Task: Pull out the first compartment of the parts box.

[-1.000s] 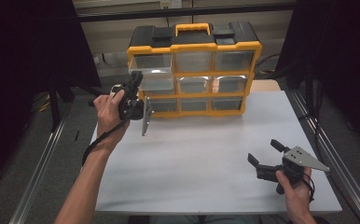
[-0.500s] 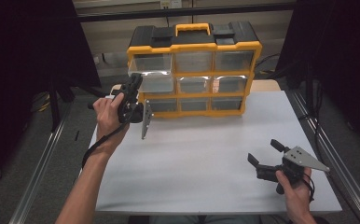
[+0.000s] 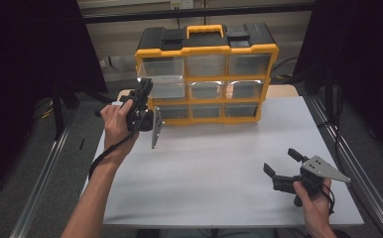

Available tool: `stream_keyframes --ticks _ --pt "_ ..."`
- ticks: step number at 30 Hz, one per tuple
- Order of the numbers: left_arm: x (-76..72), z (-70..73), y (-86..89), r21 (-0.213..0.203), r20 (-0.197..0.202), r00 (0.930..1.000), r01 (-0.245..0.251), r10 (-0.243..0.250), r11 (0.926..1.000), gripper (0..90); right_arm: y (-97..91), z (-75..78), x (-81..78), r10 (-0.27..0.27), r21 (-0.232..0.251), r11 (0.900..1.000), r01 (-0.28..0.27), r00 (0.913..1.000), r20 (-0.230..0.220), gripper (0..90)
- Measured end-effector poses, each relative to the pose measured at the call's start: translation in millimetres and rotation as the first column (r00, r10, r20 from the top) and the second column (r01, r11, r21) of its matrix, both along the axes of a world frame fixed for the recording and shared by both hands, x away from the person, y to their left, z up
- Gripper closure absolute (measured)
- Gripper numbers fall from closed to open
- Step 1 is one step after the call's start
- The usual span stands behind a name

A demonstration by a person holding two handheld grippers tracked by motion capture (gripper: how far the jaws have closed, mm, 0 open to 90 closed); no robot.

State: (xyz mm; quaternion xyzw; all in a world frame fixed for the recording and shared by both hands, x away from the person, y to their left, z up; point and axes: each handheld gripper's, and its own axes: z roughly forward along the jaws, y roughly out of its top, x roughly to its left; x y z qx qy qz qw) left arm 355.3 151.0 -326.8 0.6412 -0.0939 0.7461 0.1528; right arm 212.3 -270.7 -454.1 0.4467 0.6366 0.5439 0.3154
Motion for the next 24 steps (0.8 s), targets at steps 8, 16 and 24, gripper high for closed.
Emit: stream_keyframes --ticks 8,16,24 --pt "2.7 0.2 1.4 -0.015 -0.002 0.9999 0.014 -0.014 0.9998 77.8 -1.9 -2.3 1.0 -0.012 0.005 0.9999 0.012 0.9999 -0.001 0.9" --pt "4.2 0.1 1.0 -0.064 -0.016 0.9994 0.028 -0.030 0.9975 64.7 -1.6 -2.9 1.2 -0.006 0.006 1.0000 0.006 0.9999 -0.009 1.0" --pt "7.3 3.2 2.2 -0.159 -0.066 0.9952 0.061 -0.073 0.9854 45.2 -1.5 -2.8 0.5 -0.015 0.008 0.9999 0.015 0.9999 -0.006 1.0"
